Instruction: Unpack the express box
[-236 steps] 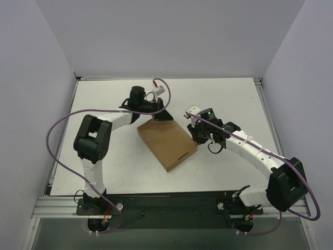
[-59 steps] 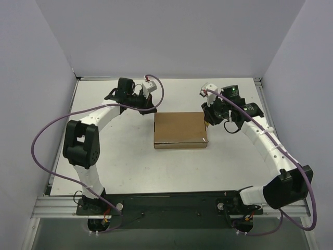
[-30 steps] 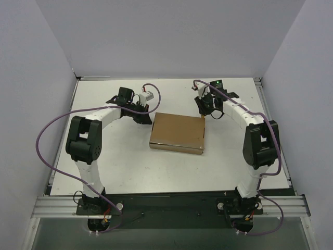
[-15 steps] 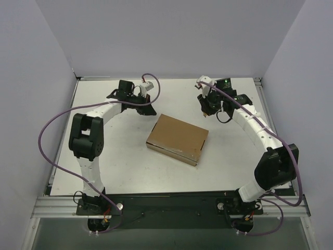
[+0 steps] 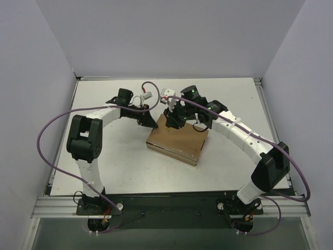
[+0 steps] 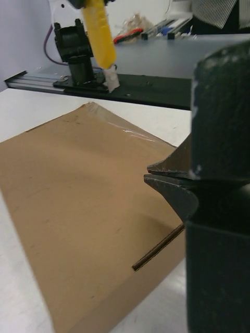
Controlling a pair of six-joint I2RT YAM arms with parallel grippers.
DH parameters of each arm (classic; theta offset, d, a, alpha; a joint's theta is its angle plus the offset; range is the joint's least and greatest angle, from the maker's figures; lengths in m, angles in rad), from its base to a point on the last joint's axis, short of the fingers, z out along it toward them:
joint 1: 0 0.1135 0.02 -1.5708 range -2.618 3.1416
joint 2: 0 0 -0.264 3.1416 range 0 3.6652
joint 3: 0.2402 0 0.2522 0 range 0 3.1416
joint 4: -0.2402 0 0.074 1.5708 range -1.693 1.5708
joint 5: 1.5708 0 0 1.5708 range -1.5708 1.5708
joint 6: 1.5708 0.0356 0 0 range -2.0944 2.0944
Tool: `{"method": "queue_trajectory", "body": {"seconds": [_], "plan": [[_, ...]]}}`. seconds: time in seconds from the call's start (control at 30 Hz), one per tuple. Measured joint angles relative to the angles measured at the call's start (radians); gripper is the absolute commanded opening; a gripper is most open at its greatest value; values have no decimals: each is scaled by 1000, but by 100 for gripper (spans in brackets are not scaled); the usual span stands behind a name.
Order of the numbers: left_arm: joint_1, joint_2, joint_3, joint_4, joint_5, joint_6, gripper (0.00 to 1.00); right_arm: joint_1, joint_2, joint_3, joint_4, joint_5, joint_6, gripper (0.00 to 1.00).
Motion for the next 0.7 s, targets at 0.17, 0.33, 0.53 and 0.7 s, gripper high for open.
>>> {"method": "queue_trajectory", "body": {"seconds": [0.17, 0.33, 0.53, 0.7], "plan": [[0, 100, 3, -137, 7, 72, 0, 80, 66, -21, 50, -34, 16, 0], [12, 127, 12, -186, 30, 93, 0, 145, 105, -71, 106, -34, 45, 0], [15, 127, 12, -188, 24, 92, 0, 190, 104, -163, 198, -8, 71, 0], [15, 127, 8, -182, 24, 85, 0, 193, 104, -178, 245, 8, 82, 0]]}}
